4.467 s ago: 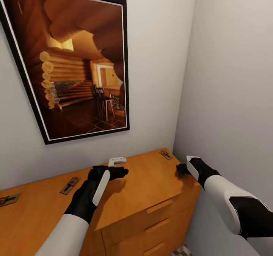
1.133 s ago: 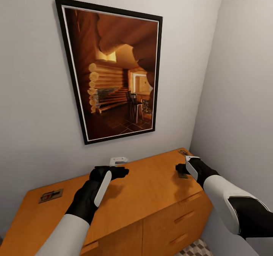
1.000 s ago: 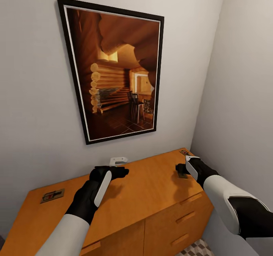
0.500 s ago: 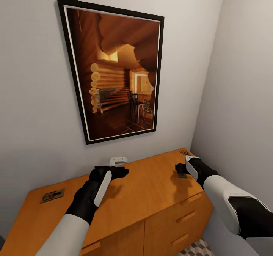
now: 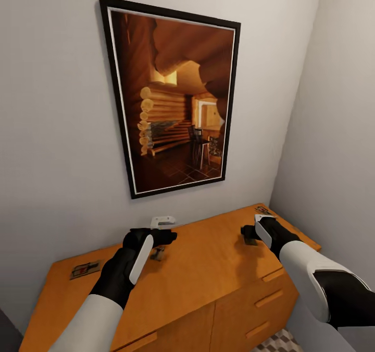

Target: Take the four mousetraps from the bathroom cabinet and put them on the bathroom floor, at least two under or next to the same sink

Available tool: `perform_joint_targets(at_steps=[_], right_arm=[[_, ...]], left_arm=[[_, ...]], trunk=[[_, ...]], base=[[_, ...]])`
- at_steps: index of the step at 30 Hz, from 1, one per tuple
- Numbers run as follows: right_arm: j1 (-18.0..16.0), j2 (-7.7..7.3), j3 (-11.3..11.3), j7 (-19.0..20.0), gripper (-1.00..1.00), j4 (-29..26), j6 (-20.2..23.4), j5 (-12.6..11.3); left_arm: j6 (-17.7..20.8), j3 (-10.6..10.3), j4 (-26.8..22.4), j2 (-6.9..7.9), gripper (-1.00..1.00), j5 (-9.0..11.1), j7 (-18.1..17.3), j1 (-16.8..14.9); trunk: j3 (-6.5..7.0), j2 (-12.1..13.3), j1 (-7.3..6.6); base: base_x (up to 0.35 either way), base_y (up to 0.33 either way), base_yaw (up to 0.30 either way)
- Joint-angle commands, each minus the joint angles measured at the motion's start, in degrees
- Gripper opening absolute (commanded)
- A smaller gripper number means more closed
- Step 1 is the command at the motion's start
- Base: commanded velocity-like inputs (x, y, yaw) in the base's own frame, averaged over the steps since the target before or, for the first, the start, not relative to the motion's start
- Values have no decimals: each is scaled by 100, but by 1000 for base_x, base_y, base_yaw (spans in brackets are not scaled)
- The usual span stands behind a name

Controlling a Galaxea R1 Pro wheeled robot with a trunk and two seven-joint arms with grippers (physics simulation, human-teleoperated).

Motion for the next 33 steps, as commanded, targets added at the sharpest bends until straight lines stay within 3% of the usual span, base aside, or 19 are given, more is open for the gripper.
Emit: perform_joint_targets(at_steps=[1,33], right_arm=[[-1,0,9,-44,-100,-10,23,-80],[-5,0,17,-44,-100,-10,23,-80]], left_arm=[[19,-3,-6,0,100,60,52,-4],[29,22,-14,0,100,58,17,-4]], trunk=[[-11,-10,2],[-11,-10,2]], base=[[0,209,0],[7,50,0]])
